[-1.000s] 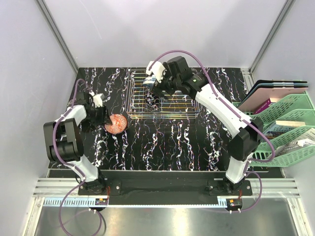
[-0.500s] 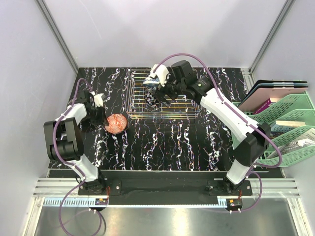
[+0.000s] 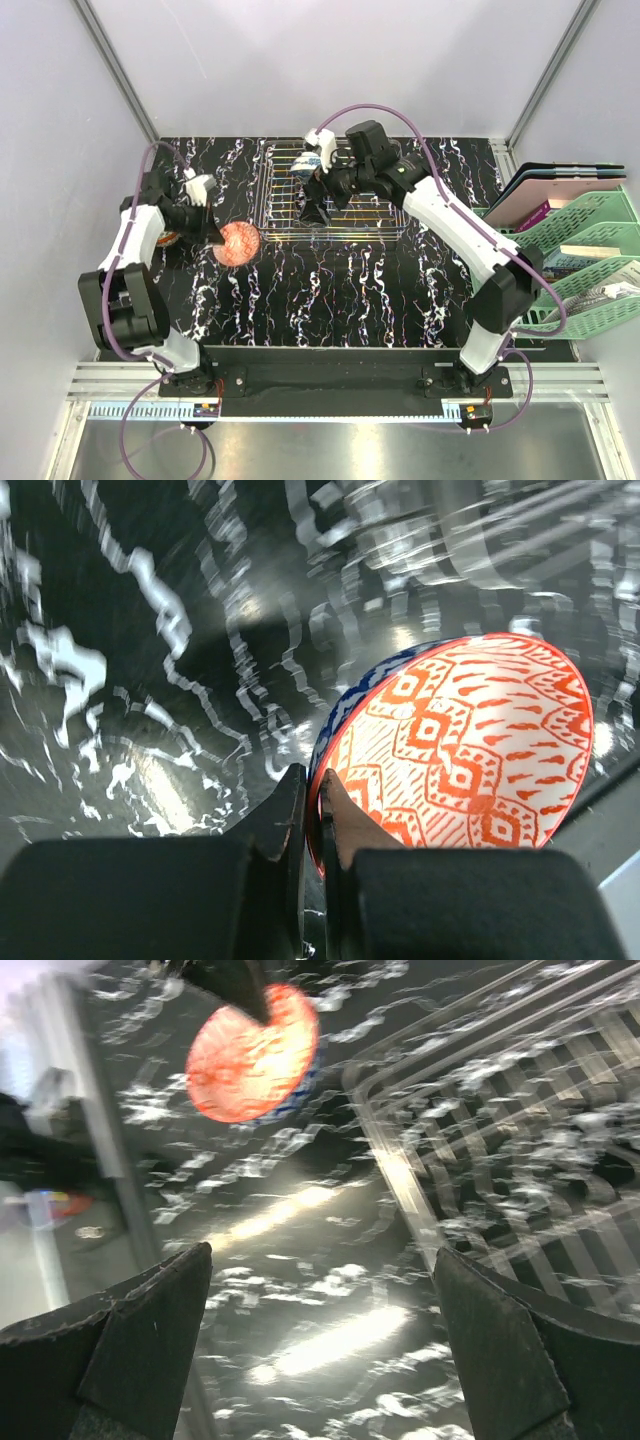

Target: Load the bowls into the dish rack

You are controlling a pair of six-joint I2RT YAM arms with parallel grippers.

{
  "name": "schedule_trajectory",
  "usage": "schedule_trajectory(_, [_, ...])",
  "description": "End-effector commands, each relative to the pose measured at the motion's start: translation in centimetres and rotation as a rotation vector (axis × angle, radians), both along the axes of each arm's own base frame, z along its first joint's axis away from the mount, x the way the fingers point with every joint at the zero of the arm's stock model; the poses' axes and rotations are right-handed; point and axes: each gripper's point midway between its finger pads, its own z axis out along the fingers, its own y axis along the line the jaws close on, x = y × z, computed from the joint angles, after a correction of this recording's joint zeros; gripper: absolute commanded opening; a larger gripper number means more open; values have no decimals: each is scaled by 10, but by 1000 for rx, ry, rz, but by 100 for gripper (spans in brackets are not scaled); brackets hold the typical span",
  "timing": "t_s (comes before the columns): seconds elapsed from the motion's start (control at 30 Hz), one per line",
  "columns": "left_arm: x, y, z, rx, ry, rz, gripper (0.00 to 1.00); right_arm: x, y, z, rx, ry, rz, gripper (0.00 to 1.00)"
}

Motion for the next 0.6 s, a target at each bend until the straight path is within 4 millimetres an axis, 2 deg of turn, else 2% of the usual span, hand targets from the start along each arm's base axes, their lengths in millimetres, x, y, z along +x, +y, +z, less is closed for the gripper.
schedule_trajectory(0.0, [-5, -25, 70, -127, -176, -155, 0, -15, 25, 15, 154, 201, 84, 100])
schedule_trajectory(0.07, [-5, -30, 84, -142, -222, -176, 0, -22, 31, 21, 218, 305, 122, 100])
schedule_trajectory(0.1, [-6, -36, 92, -180, -243, -194, 0, -21, 33, 18, 237, 353, 129, 100])
schedule_trajectory(0.17, [-5, -42, 106, -218, -282, -219, 0, -21, 35, 28, 315, 454, 164, 100])
schedule_trajectory(0.2, [-6, -47, 113, -255, -300, -234, 0, -20, 35, 25, 330, 526, 153, 100])
schedule_trajectory(0.27, [0, -50, 123, -277, -336, -239, 0, -15, 34, 26, 375, 557, 179, 100])
schedule_trajectory(0.3, [1, -52, 126, -283, -351, -241, 0, -15, 34, 25, 390, 627, 165, 100])
schedule_trajectory(0.33, [2, -54, 128, -290, -356, -239, 0, -13, 34, 32, 427, 619, 203, 99])
schedule_trajectory(0.4, [9, -54, 132, -278, -398, -237, 0, -15, 36, 26, 445, 739, 190, 98])
schedule_trajectory(0.43, [10, -57, 134, -287, -400, -231, 0, -14, 38, 36, 487, 694, 236, 98])
schedule_trajectory(0.47, [14, -57, 137, -283, -435, -234, 0, -15, 38, 28, 495, 727, 234, 98])
schedule_trajectory(0.5, [17, -58, 139, -280, -446, -225, 0, -17, 39, 30, 510, 804, 219, 98])
schedule_trajectory(0.53, [18, -60, 142, -295, -444, -209, 0, -16, 40, 37, 546, 756, 259, 97])
schedule_trajectory(0.57, [23, -61, 145, -292, -486, -211, 0, -16, 40, 32, 552, 778, 254, 96])
